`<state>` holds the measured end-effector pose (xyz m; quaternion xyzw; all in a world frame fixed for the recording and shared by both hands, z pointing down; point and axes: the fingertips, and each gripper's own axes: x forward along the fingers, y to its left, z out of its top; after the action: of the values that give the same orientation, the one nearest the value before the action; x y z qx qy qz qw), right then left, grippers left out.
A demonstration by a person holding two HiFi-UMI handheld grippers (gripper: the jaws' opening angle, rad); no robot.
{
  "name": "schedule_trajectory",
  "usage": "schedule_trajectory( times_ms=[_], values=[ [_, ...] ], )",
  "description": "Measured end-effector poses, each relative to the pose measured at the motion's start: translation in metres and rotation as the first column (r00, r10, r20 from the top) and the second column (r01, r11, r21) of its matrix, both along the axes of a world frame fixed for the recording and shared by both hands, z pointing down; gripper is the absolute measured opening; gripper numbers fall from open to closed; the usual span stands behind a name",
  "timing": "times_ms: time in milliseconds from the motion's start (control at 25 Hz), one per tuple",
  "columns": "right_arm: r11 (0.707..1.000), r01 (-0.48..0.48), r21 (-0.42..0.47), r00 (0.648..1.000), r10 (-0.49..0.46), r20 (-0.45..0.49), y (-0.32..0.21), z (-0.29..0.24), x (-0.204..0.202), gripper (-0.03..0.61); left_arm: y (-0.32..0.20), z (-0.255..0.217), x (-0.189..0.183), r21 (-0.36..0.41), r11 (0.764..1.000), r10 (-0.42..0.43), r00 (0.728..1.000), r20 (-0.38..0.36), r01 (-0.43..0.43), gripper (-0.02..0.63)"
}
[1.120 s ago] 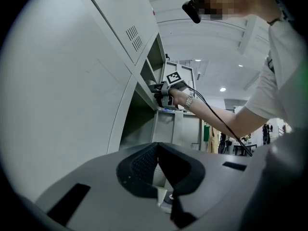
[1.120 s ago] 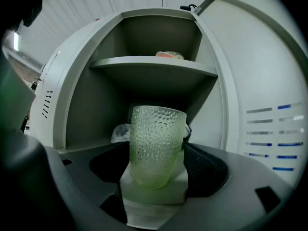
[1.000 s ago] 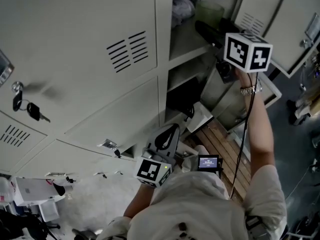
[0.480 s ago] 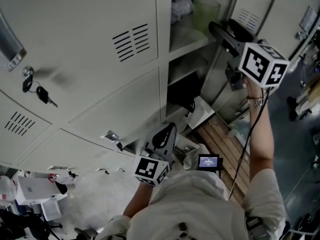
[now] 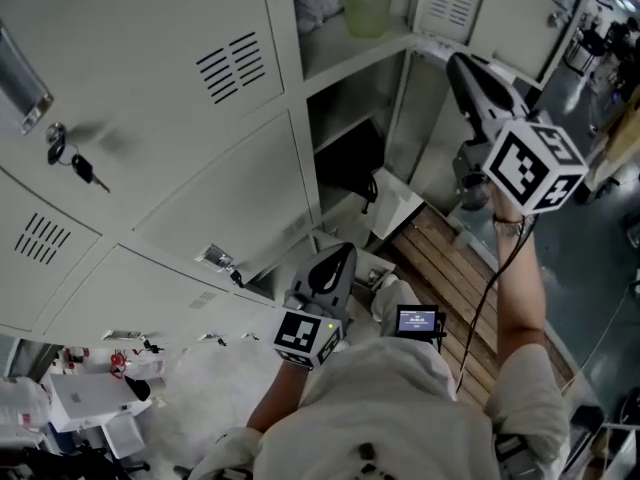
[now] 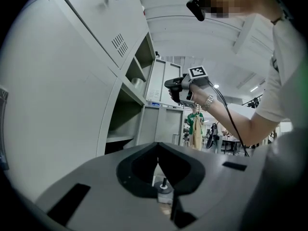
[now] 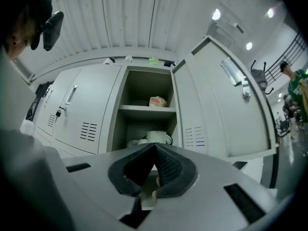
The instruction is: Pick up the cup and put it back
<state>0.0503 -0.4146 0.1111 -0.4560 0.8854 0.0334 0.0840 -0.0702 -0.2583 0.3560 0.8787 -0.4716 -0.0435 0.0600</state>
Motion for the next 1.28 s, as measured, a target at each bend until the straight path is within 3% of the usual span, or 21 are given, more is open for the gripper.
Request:
schedule_trajectory(
  times_ms=[440, 760, 920, 1160, 1280],
  values=[
    [0.989, -0.142, -0.047, 0.989, 0.140, -0.048, 0.100, 0.072, 0.076, 0.025, 0.041, 0.013, 0.041, -0.028, 0.989, 0.145, 0.989, 0.019, -0.144, 0.008],
    [0.952, -0.267, -0.149, 0.961, 0.275, 0.035, 0.164, 0.171, 0.122, 0.025, 0.051, 0.028, 0.053, -0.073, 0.976, 0.203, 0.979, -0.035, -0.205, 0.008],
    [0.926, -0.296, -0.233, 0.945, 0.320, 0.072, 0.195, 0.225, 0.129, 0.025, 0.054, 0.037, 0.055, -0.086, 0.972, 0.219, 0.975, -0.032, -0.221, 0.008],
    [0.904, -0.320, -0.285, 0.927, 0.360, 0.102, 0.237, 0.280, 0.121, 0.025, 0.063, 0.049, 0.065, -0.058, 0.962, 0.267, 0.964, 0.004, -0.266, 0.008],
    [0.913, -0.279, -0.298, 0.937, 0.327, 0.126, 0.256, 0.300, 0.104, 0.025, 0.070, 0.055, 0.072, -0.052, 0.952, 0.303, 0.953, 0.010, -0.302, 0.008]
  ],
)
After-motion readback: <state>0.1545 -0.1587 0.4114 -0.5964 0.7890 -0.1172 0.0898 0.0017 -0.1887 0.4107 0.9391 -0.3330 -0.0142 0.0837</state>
